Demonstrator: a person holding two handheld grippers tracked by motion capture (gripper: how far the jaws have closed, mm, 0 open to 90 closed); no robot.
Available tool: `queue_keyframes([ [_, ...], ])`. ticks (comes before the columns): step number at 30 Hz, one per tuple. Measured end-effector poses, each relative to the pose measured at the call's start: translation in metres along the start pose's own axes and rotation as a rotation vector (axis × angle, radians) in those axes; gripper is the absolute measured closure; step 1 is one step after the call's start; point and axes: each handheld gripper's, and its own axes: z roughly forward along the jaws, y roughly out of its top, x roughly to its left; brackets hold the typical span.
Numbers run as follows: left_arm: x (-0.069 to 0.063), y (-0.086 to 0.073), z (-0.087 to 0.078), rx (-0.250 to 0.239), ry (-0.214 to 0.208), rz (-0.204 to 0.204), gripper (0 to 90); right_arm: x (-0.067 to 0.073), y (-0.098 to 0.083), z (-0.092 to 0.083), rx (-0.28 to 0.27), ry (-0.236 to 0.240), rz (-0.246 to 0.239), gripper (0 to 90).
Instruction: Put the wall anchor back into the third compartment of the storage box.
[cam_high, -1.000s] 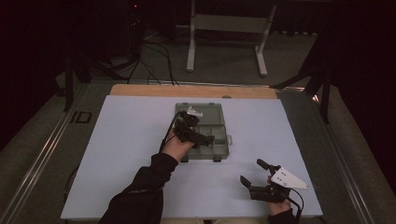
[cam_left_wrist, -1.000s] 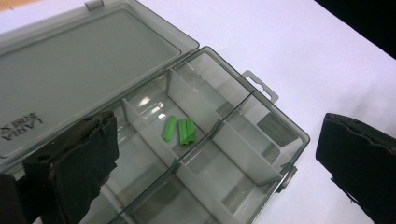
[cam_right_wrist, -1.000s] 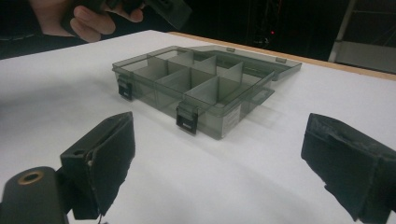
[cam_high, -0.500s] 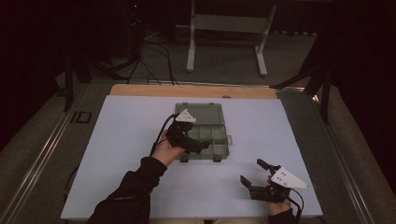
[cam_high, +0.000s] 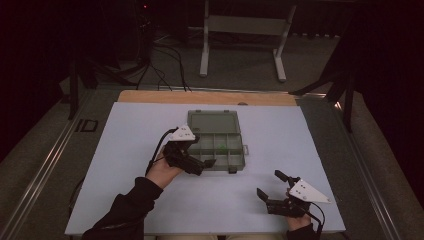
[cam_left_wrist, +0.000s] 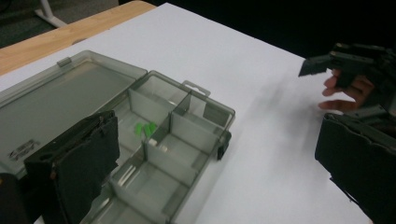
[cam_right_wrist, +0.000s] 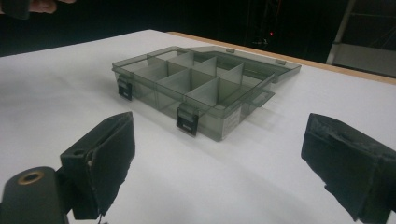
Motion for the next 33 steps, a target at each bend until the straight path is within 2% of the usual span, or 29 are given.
queue_keyframes([
  [9,-0.002,-0.018,-0.025,-0.037,0.006,-0.004,0.1,0.000,0.001,-0.001,-0.001,-0.003,-0.001,9.7],
  [12,-0.005,-0.026,-0.036,-0.072,-0.010,0.020,0.1,0.001,0.001,-0.001,-0.004,-0.002,-0.005,9.7],
  [15,-0.007,-0.032,-0.045,-0.092,-0.028,0.019,0.1,0.001,0.001,-0.001,-0.004,-0.004,-0.005,9.7],
  [29,-0.011,-0.070,-0.075,-0.115,0.011,0.003,0.1,0.002,0.002,-0.001,-0.004,-0.005,-0.012,9.7],
  [33,-0.014,-0.081,-0.082,-0.124,0.021,0.016,0.1,0.002,0.002,-0.001,-0.005,-0.004,-0.013,9.7],
])
